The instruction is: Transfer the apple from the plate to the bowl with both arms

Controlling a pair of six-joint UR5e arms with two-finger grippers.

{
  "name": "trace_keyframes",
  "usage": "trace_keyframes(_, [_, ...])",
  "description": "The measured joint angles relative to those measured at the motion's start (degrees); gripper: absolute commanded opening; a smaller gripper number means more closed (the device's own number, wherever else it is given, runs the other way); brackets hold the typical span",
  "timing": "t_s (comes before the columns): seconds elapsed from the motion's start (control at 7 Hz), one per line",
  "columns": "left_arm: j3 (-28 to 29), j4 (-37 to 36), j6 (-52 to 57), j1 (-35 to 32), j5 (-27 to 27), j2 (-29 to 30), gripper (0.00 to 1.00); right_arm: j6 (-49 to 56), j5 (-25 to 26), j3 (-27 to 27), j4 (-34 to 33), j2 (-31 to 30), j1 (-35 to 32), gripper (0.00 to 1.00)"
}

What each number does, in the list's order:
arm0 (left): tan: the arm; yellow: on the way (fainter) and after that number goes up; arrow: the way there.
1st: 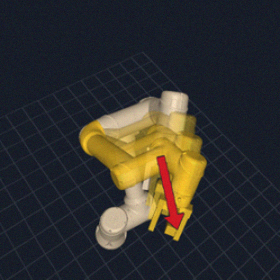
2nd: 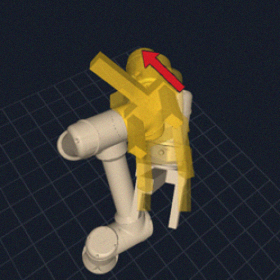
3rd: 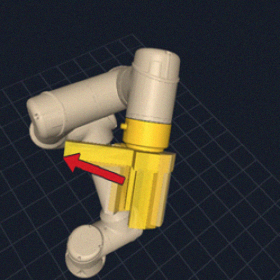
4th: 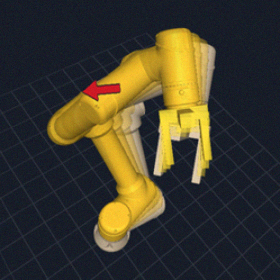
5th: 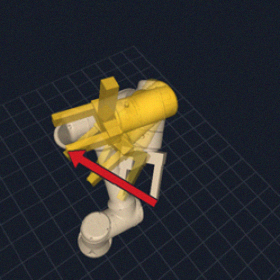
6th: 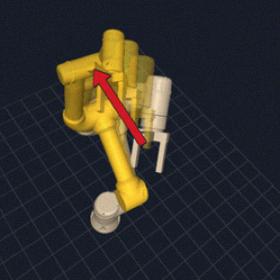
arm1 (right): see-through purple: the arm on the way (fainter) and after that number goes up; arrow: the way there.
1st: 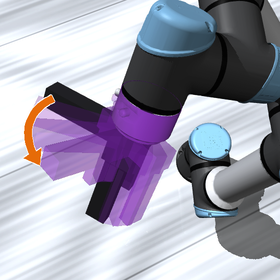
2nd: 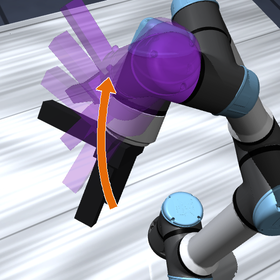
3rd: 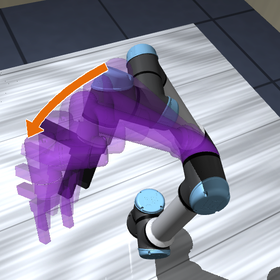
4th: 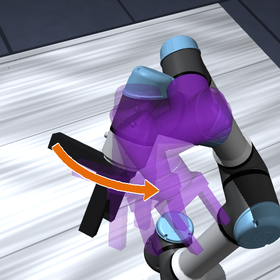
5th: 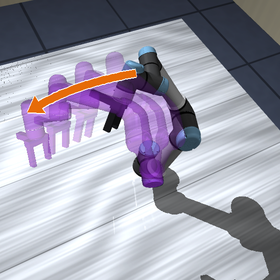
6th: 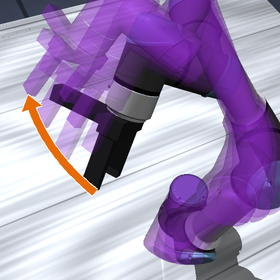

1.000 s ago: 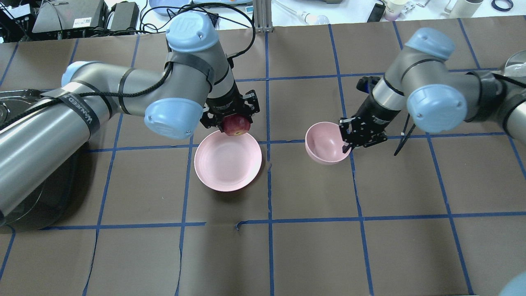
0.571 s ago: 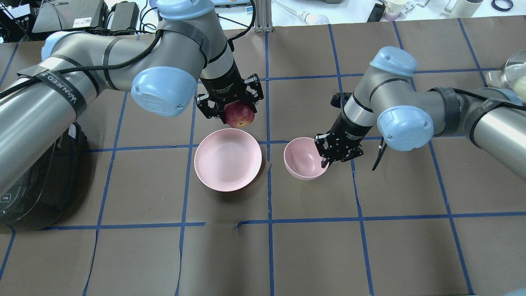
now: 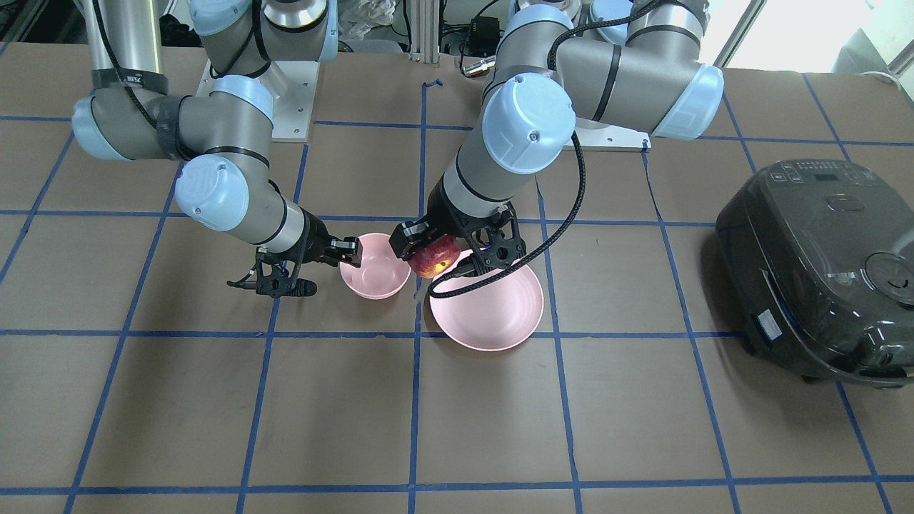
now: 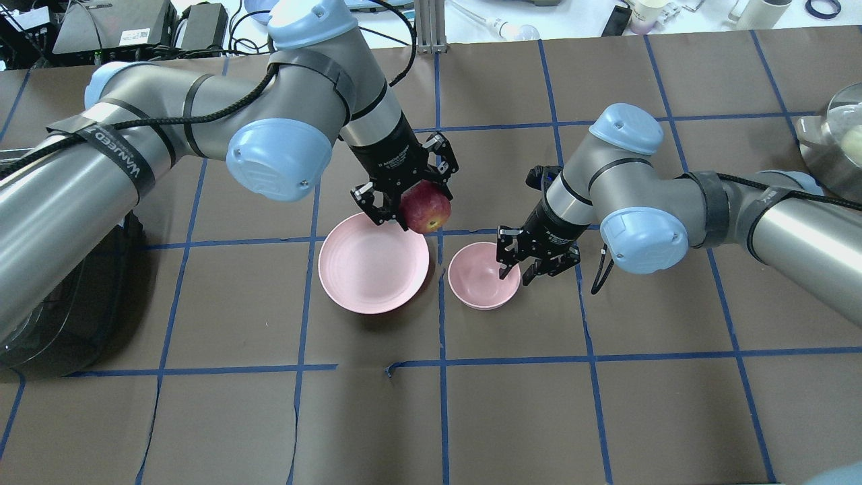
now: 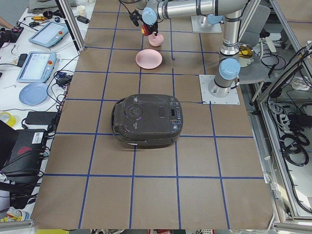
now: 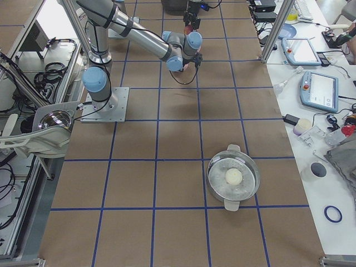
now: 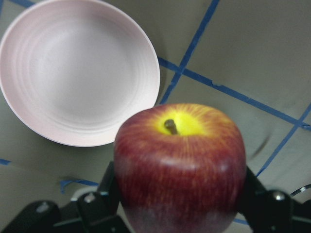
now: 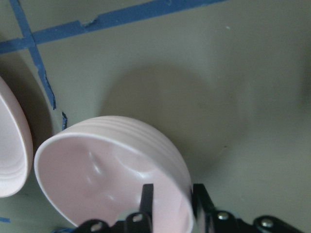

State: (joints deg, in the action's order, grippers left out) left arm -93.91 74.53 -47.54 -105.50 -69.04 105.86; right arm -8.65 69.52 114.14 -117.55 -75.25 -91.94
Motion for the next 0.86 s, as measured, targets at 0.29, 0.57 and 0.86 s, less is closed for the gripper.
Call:
trace_keyframes(0.29, [-6.2,-10.0,-9.4,-2.6,2.7,0.7,0.0,1.4,6.5,-4.8,5.2,-1.7,2.3,1.0])
trace_keyframes(0.57, [-10.1,-20.5,-16.6,-5.6,3.1,3.2,0.0,7.2,17.2,-8.7,12.5,-3.0,8.1,1.0])
trace_keyframes(0.86, [-10.9,-25.9,-19.6,-7.2,3.0,7.3,0.99,8.9,20.4,-12.8,15.0,-5.4,11.6,1.0])
